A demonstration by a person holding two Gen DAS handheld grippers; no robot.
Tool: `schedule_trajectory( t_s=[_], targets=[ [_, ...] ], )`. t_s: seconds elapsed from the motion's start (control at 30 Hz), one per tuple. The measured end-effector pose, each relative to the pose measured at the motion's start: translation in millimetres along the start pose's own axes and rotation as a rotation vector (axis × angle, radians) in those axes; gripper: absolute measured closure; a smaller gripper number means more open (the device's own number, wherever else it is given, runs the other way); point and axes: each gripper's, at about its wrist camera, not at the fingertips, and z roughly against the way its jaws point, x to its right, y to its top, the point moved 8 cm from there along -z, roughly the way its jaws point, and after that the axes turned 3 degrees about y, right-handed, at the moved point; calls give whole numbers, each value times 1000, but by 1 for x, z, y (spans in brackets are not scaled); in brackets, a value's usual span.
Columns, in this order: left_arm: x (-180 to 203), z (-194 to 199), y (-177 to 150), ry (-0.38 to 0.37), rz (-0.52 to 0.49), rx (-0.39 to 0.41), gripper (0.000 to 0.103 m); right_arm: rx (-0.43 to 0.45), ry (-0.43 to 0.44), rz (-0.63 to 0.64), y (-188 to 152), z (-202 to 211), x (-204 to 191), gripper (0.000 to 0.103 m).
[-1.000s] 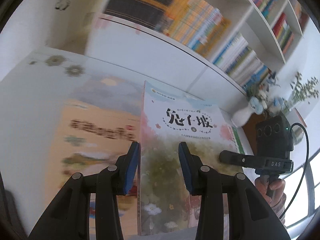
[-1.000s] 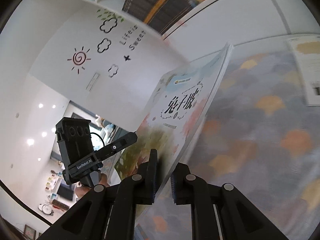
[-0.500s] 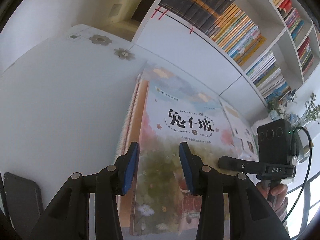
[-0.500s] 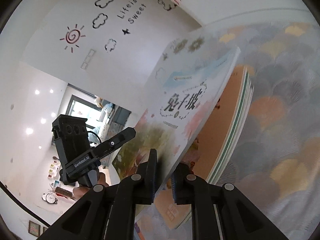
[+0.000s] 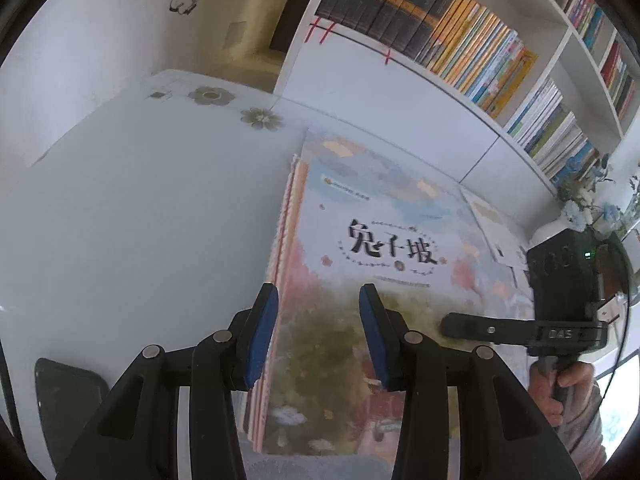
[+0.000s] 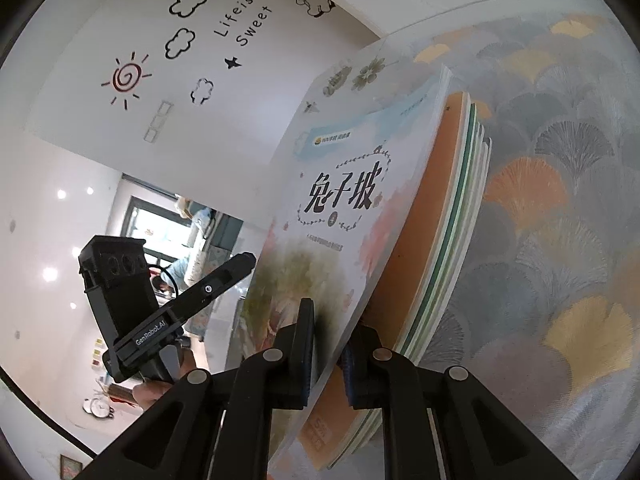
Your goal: Organize books
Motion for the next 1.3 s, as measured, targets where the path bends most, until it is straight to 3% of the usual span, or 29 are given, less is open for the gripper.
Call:
schedule_trajectory(
  t_s=[0.2, 0.27, 0.43, 0.7, 0.83, 1.03, 1.3],
  targets=[
    [27, -8, -8, -47, -78, -42, 63, 2, 4, -3, 0, -1, 1, 92],
    [30, -18, -14, -20, -96, -77, 63, 1, 4, -9, -1, -1, 1, 92],
    [33, -19, -14, 8, -113, -68, 63, -25, -16, -58, 0, 6, 5, 89],
    [38, -21, -12, 28, -99, -72, 63, 66, -121, -36, 4, 50, 17, 59],
    [47, -25, -7, 20, -84, -72, 63, 94, -109, -62, 1, 73, 28, 59],
    [95, -29, 5, -18, -116, -60, 63, 136, -139, -53, -1, 113, 40, 59],
    [181, -52, 15, -57, -148, -47, 58, 274, -200, -49, 6, 203, 73, 57]
  ],
)
